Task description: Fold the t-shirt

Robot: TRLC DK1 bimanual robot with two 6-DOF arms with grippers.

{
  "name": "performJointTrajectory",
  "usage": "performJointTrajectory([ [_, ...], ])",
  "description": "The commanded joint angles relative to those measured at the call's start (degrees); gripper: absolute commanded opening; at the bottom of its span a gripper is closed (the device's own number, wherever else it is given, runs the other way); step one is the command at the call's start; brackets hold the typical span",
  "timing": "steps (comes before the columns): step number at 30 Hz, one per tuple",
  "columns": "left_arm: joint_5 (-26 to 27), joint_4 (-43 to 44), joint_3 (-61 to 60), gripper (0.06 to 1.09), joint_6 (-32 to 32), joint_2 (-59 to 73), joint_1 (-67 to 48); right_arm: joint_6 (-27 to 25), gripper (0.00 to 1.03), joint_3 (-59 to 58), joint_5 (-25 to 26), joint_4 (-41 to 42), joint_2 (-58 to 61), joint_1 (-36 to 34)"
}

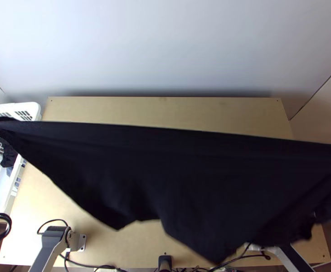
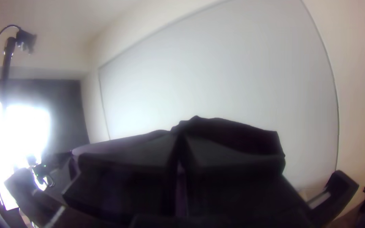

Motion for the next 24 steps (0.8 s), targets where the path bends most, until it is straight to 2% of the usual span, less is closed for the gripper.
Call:
performJointTrajectory([
  [1,1.5,-0.6,-4.4,0.1,0.7,-3.4,0.6,-0.2,0.03,-6.8,0.0,-0.3,-0.4,1.5],
  [5,3.7,0.7,-7.3,0.1,0.1,-2.2,0.5,2.0,0.03,-16.4,-0.2,5.0,0.3,1.9],
  [8,6.5,1.2,-10.0,0.1,0.1,-0.5,0.4,3.8,0.03,-24.2,-2.3,8.5,1.0,2.7],
  [12,8.2,6.1,-16.9,0.09,0.2,0.1,0.0,4.2,0.03,-34.6,-2.6,12.6,1.8,4.4],
  [18,8.1,20.1,-33.2,0.1,1.7,1.7,-1.1,3.6,0.03,-53.9,-2.4,27.1,2.1,4.5],
  [24,6.4,34.7,-42.4,0.1,7.3,12.2,-1.6,-1.2,0.03,-66.9,-0.8,43.8,10.9,4.1],
])
